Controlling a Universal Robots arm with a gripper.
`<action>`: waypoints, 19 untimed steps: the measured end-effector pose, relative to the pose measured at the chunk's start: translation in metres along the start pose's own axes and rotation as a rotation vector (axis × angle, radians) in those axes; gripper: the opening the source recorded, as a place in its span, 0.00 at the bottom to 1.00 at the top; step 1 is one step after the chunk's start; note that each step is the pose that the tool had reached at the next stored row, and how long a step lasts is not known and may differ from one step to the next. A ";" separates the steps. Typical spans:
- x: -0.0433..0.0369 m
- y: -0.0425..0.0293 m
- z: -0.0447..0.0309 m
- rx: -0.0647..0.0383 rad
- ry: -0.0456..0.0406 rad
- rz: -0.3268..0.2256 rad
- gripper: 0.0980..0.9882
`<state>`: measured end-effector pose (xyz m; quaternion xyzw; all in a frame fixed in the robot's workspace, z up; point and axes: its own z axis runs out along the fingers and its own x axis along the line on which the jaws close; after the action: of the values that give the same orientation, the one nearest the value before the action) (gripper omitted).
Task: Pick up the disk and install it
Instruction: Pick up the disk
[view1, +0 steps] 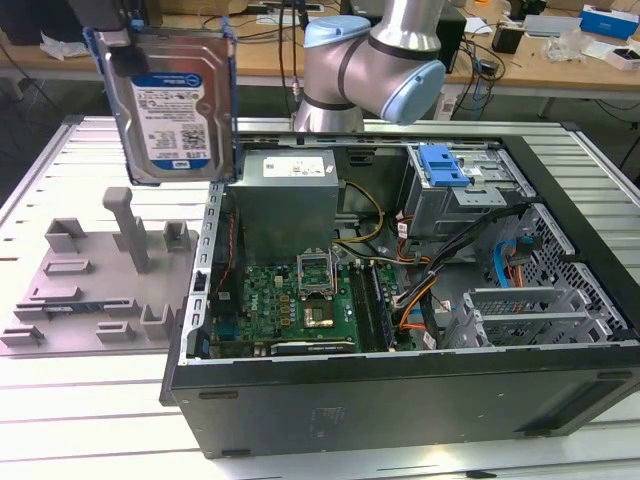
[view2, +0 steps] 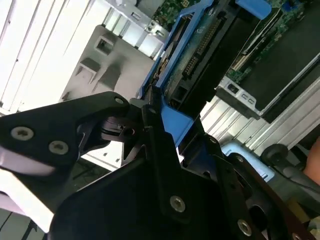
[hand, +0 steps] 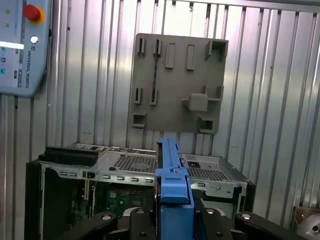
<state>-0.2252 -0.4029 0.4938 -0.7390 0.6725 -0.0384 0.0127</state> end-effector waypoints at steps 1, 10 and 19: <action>0.0043 -0.0075 0.0007 0.000 0.0000 0.000 0.30; 0.0573 -0.0802 0.0079 0.000 0.0001 0.000 0.30; 0.0901 -0.0949 0.0109 0.001 -0.0007 0.000 0.30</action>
<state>-0.1218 -0.4839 0.4932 -0.7390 0.6725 -0.0385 0.0134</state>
